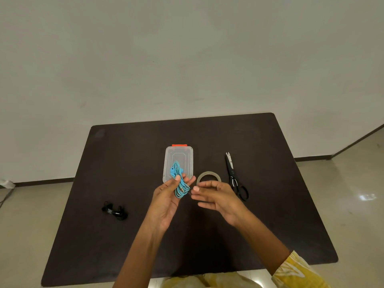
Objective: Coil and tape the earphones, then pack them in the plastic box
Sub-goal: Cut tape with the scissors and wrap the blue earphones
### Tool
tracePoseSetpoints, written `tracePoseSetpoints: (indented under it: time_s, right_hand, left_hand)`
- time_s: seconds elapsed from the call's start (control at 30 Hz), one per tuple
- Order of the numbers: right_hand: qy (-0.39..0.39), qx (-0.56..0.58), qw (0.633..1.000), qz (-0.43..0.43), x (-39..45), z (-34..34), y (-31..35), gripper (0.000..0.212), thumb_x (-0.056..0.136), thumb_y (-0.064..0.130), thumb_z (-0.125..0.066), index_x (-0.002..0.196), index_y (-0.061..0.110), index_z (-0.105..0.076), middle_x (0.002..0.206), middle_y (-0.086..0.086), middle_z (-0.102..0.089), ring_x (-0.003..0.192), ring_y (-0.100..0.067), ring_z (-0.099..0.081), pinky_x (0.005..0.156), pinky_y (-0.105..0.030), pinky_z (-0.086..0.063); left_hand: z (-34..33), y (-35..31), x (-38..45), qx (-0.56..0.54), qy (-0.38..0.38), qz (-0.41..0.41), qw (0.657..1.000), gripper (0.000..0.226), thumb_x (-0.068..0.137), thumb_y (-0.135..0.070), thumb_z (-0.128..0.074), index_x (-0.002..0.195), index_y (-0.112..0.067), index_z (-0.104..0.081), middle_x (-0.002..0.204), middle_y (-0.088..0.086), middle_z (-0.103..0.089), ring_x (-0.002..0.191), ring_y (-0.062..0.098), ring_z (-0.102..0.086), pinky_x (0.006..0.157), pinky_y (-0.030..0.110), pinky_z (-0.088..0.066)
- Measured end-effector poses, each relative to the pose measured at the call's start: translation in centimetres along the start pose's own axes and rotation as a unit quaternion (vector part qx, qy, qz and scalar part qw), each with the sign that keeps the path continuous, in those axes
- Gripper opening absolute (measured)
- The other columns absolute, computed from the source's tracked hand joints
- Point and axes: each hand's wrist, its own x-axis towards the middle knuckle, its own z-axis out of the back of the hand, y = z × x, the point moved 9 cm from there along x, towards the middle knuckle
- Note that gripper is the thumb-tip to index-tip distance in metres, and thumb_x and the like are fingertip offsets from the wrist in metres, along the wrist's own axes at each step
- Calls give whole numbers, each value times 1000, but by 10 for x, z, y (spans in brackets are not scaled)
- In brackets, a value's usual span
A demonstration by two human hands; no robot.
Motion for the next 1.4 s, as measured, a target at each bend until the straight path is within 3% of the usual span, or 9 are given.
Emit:
tracePoseSetpoints:
  time_s: [0.23, 0.37, 0.7, 0.83, 0.93, 1.0, 1.2, 1.33, 1.4]
  right_hand:
    - [21, 36, 997, -72, 4, 6, 1, 20, 87, -3, -58, 103, 7, -63, 98, -14, -74, 92, -24, -72, 65, -31, -60]
    - [9, 0, 998, -56, 5, 6, 7, 20, 92, -1, -49, 101, 5, -66, 95, -14, -74, 90, -23, -72, 66, -31, -60]
    - [-84, -100, 991, 41, -2, 12, 23, 11, 76, 21, -78, 82, 14, -72, 78, -2, -73, 75, -11, -72, 57, -26, -57]
    - [-148, -251, 942, 167, -14, 12, 53, 5, 76, 19, -77, 75, 15, -74, 70, -2, -71, 69, -14, -70, 59, -28, -60]
    - [-175, -348, 887, 249, -30, 0, 72, 2, 75, 18, -75, 76, 17, -74, 68, 10, -68, 68, -2, -65, 59, -12, -52]
    - [-190, -348, 872, 286, -41, -2, 84, 2, 73, 15, -75, 72, 17, -73, 65, 11, -67, 65, 0, -63, 58, -11, -50]
    - [-70, -236, 952, 184, -36, -22, 74, 18, 74, 28, -79, 77, 12, -73, 69, 1, -70, 65, -7, -68, 53, -22, -55]
    - [-84, -216, 960, 158, -28, -24, 67, 13, 78, 21, -77, 83, 10, -72, 75, -2, -72, 68, -11, -70, 53, -20, -54]
    - [-84, -211, 963, 144, -26, -22, 65, 12, 77, 19, -77, 84, 11, -73, 76, -2, -72, 67, -11, -71, 52, -21, -55]
  left_hand:
    - [2, -6, -1, 3, -11, -21, 1000, 30, 86, -13, -59, 115, -3, -63, 108, 15, -71, 103, 24, -68, 77, 28, -58]
    - [-3, -11, -4, 48, -16, -44, 998, 26, 91, -12, -56, 113, -2, -64, 108, 15, -71, 103, 24, -68, 75, 25, -57]
    - [-10, -13, -13, 102, -24, -70, 992, 30, 86, -16, -59, 113, -4, -65, 104, 11, -73, 101, 18, -69, 78, 24, -57]
    - [-12, -9, -15, 134, -39, -73, 988, 19, 83, -20, -62, 98, -15, -72, 95, 4, -75, 97, 13, -70, 87, 30, -50]
    - [-10, -8, -15, 147, -58, -77, 984, 19, 85, -20, -61, 101, -15, -71, 100, 6, -74, 102, 16, -68, 91, 31, -49]
    - [-3, -15, -16, 161, -83, -89, 979, 24, 87, -19, -61, 107, -10, -70, 104, 8, -73, 105, 17, -67, 93, 32, -49]
    - [-6, -25, -25, 282, -89, -139, 945, 21, 89, -18, -60, 107, -12, -69, 105, 6, -72, 101, 18, -67, 83, 30, -56]
    - [-31, -30, -34, 349, -61, -211, 911, 17, 90, -12, -59, 95, -24, -71, 91, -11, -74, 92, 5, -69, 70, 14, -54]
    - [-34, -32, -35, 387, -65, -228, 891, 18, 90, -11, -59, 96, -23, -71, 94, -9, -74, 93, 8, -69, 73, 17, -56]
